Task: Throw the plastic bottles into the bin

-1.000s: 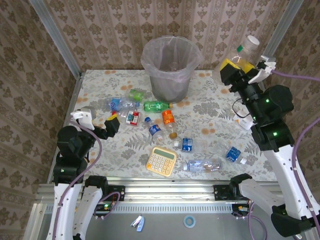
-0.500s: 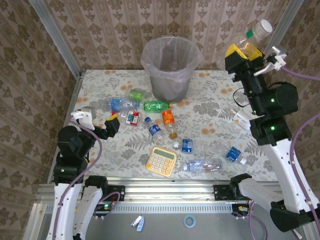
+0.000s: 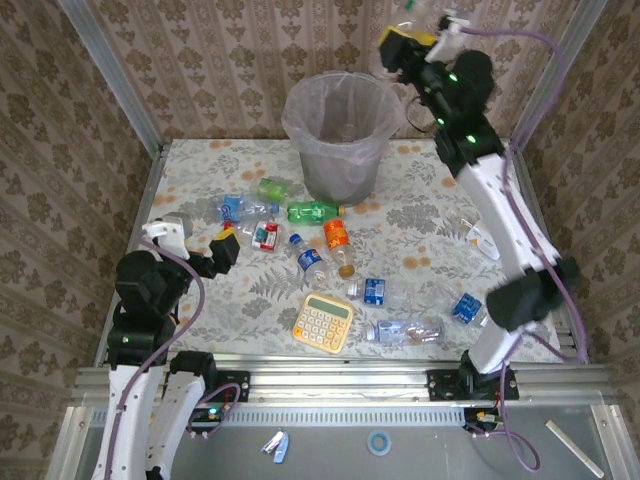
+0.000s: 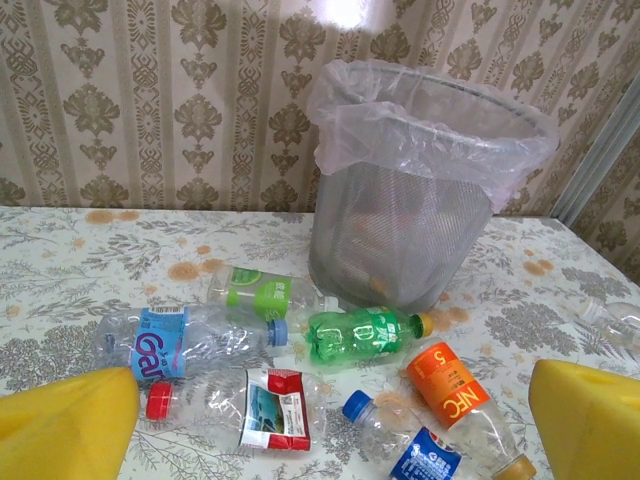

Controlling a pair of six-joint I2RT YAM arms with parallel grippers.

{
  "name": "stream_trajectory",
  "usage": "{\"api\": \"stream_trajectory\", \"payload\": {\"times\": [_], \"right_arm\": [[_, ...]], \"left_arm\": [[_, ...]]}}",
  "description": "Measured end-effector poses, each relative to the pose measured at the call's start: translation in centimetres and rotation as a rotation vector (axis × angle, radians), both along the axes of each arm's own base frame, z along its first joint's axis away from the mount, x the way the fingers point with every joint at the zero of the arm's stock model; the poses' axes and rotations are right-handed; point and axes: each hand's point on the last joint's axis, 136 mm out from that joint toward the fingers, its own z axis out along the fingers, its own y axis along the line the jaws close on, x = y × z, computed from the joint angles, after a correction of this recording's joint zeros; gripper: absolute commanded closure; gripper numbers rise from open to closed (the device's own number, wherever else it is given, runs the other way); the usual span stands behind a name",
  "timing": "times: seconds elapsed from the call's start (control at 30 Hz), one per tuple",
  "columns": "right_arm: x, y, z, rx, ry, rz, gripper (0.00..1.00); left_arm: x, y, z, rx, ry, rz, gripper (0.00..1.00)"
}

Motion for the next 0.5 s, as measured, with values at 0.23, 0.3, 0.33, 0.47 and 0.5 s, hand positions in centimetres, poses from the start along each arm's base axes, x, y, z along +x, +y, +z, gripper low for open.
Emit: {"api": "stream_trajectory", "payload": {"times": [0.23, 0.3, 0.33, 0.47, 0.5], "right_arm": [[9.8, 4.2, -16.1, -0.070, 0.429, 0.105, 0.07], [9.8, 4.1, -19.3, -0.086, 0.532, 0.109, 0.03], [9.6, 4.0, -19.9, -0.092, 0.556, 0.114, 0.01], [6.3, 3.4, -17.8, -0.108, 0.561, 0.132, 0.00], [4.8, 3.1, -16.4, -0.113, 0.548, 0.138, 0.00]], "left_arm": [[0.2, 0.0, -0.3, 0.002, 0.012, 0.003, 0.00], [0.4, 0.0, -0.4, 0.003, 0.018, 0.003, 0.00], [0.4, 0.0, -0.5, 0.004, 0.021, 0.003, 0.00], [0.4, 0.0, -0.6, 0.004, 0.025, 0.003, 0.00], [0.4, 0.0, -0.6, 0.004, 0.025, 0.003, 0.00]]}}
